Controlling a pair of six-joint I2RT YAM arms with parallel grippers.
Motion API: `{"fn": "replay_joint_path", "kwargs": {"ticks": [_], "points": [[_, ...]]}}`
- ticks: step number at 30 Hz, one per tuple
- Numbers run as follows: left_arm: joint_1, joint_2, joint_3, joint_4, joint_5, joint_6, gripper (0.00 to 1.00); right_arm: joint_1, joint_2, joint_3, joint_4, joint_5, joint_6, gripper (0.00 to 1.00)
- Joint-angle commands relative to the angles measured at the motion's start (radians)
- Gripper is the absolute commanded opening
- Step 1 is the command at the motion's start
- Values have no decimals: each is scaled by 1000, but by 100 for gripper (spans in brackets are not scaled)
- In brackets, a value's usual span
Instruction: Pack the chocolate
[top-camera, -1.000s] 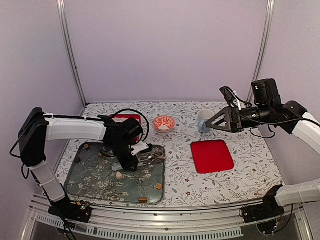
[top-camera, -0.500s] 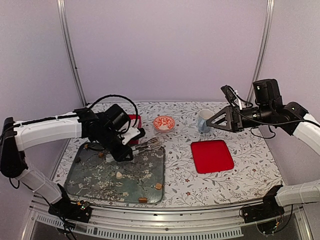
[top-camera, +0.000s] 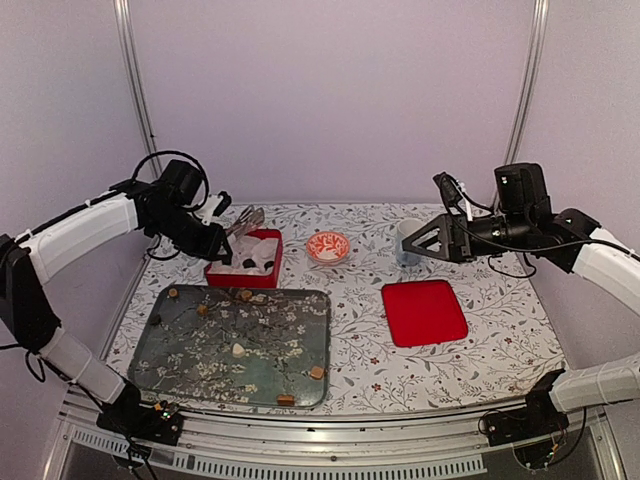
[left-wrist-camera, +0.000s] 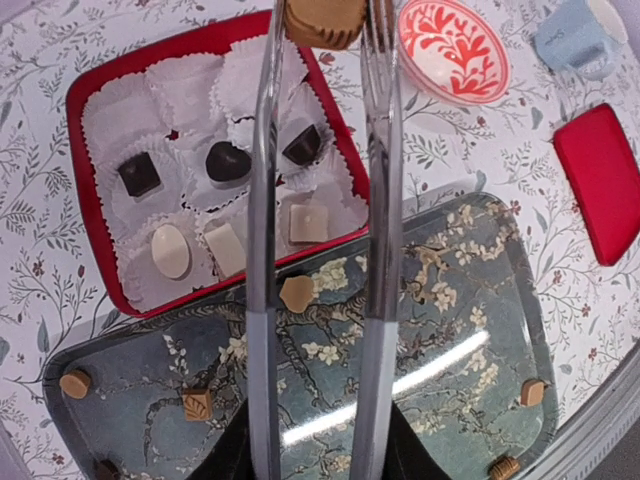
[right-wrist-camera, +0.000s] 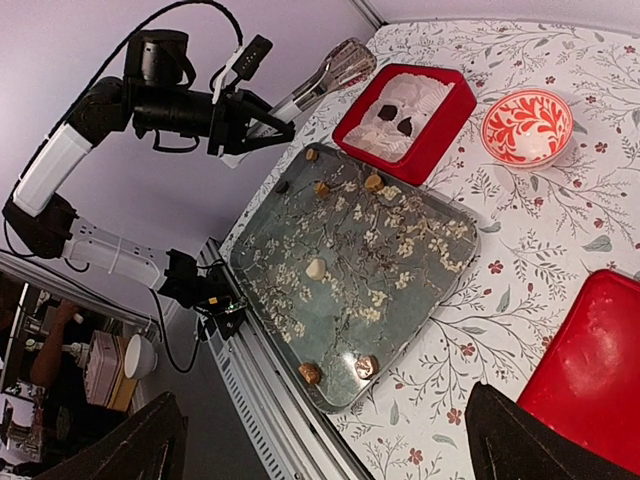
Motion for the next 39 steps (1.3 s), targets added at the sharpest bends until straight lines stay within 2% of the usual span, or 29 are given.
{"fn": "replay_joint_path", "kwargs": {"ticks": [1,18,31,39], "points": [[62,82,28,24,60,-39,25,-7,0,-48,61,-3,4,99],[95,332,150,63,156,-74,27,-14,7,-68,83,4,27,99],[103,405,178,85,162,-68,30,-17,29,-58,103,-4,40,99],[114,432,214,81,166,-58,37,-17,28,-55,103,-4,44,99]]}}
